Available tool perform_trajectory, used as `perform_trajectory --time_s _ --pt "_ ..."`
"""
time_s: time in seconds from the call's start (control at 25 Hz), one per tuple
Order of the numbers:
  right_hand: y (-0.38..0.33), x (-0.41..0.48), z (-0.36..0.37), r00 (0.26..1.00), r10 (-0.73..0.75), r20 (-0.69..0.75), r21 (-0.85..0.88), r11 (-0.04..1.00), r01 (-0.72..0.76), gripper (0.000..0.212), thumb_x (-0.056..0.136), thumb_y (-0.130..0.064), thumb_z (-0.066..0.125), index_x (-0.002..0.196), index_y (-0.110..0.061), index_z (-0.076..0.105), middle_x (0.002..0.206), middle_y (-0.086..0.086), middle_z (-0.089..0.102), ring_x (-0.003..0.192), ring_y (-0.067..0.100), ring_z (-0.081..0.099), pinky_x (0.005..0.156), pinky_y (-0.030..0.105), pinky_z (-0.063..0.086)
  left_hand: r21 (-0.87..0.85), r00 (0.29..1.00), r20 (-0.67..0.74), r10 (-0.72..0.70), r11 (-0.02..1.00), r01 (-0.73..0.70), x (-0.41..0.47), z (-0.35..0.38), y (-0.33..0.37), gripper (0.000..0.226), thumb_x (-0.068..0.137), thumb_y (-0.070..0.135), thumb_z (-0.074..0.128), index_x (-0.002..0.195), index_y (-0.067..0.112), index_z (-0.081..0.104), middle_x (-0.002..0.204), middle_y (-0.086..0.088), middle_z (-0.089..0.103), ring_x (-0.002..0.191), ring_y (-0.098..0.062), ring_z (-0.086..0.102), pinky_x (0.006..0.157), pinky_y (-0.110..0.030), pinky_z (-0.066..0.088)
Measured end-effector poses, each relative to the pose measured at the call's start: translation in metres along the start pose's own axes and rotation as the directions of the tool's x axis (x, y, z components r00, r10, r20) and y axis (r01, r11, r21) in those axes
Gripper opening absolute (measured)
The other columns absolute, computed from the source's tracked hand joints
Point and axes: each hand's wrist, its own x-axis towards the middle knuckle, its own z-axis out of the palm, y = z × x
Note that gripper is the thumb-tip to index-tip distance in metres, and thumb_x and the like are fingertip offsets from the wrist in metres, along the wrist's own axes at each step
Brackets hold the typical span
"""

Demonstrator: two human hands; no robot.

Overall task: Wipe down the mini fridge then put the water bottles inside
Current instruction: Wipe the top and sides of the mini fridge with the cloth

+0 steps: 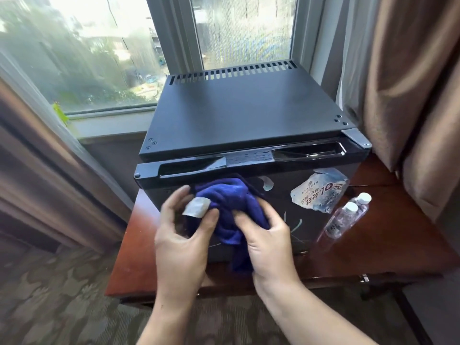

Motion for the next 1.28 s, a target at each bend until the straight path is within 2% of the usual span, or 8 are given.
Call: perform_trajectory --time_s 0.12,0.24,0.4,0.64,0.84,0.96,1.16,1.28 --pt "0.000 -0.005 0.018 0.996 -0.064 0.059 -0.017 0.998 0.065 0.031 0.082 -0.015 0.081 0.112 -0.015 0.076 0.106 0.009 0.081 0.098 0.019 0.077 0.084 0.028 0.060 -0.026 0.995 -0.078 -0.065 0.998 0.063 0.007 -0.017 0.004 0.069 0.069 0.052 0.083 0.132 0.038 0.059 0.126 0.010 0.070 0.116 -0.001 0.067 0.091 -0.014 0.053" --pt "0.001 -0.003 0.012 0.996 -0.066 0.060 -0.007 0.998 0.067 0.033 0.081 -0.014 0.081 0.113 -0.016 0.076 0.108 0.008 0.081 0.099 0.019 0.076 0.086 0.028 0.059 -0.001 0.993 -0.007 -0.121 0.993 0.121 0.003 -0.014 -0.003 0.058 0.071 0.057 0.078 0.121 0.031 0.065 0.114 0.013 0.077 0.106 0.000 0.072 0.082 -0.010 0.053" --pt "0.004 0.003 -0.007 0.999 -0.035 0.026 -0.055 0.998 0.037 0.034 0.077 -0.021 0.082 0.110 -0.018 0.076 0.106 0.009 0.080 0.097 0.019 0.075 0.089 0.039 0.061 -0.028 0.994 0.048 -0.094 0.995 0.095 -0.012 0.011 -0.015 0.037 0.086 0.047 0.072 0.117 0.027 0.069 0.113 0.005 0.078 0.105 -0.008 0.073 0.087 -0.019 0.056" --pt "0.014 0.013 -0.060 0.981 0.024 -0.191 -0.041 0.999 -0.032 0.054 0.067 -0.032 0.085 0.116 -0.021 0.067 0.106 0.004 0.080 0.096 0.016 0.076 0.080 0.027 0.058 -0.079 0.978 0.163 -0.131 0.986 0.145 -0.021 0.051 -0.026 0.027 0.087 0.025 0.080 0.113 0.023 0.072 0.109 0.002 0.080 0.102 -0.010 0.075 0.083 -0.015 0.054" --pt "0.031 0.015 -0.111 0.926 0.180 -0.333 -0.013 0.981 -0.196 0.040 0.088 -0.007 0.076 0.125 -0.003 0.060 0.118 0.022 0.074 0.117 0.044 0.068 0.102 0.057 0.055 -0.003 0.929 0.260 -0.263 0.962 0.273 -0.038 0.083 -0.054 0.037 0.085 0.008 0.083 0.117 0.024 0.071 0.109 0.008 0.081 0.102 -0.007 0.076 0.084 -0.017 0.056" --pt "0.032 0.016 -0.138 0.883 0.293 -0.367 0.055 0.954 -0.294 0.031 0.093 -0.003 0.069 0.124 0.001 0.063 0.117 0.028 0.073 0.114 0.050 0.067 0.104 0.067 0.049 0.077 0.888 0.288 -0.358 0.933 0.351 -0.044 0.102 -0.072 0.040 0.083 0.008 0.085 0.112 0.031 0.070 0.105 0.012 0.081 0.099 -0.005 0.076 0.082 -0.020 0.058" --pt "0.022 0.025 -0.182 0.829 0.351 -0.436 0.076 0.932 -0.355 0.025 0.098 0.004 0.059 0.122 0.003 0.066 0.116 0.030 0.073 0.106 0.046 0.070 0.102 0.060 0.053 0.242 0.825 0.331 -0.458 0.886 0.395 -0.058 0.144 -0.103 0.043 0.079 0.017 0.088 0.119 0.023 0.072 0.105 0.005 0.082 0.099 -0.007 0.077 0.091 -0.033 0.061" --pt "0.017 0.035 -0.211 0.828 0.354 -0.434 0.012 0.922 -0.387 0.026 0.097 0.005 0.060 0.123 0.005 0.064 0.111 0.027 0.074 0.088 0.034 0.072 0.082 0.044 0.059 0.294 0.794 0.346 -0.500 0.861 0.414 -0.067 0.168 -0.120 0.038 0.080 0.018 0.088 0.116 0.019 0.074 0.102 0.004 0.082 0.096 -0.007 0.076 0.090 -0.034 0.061"
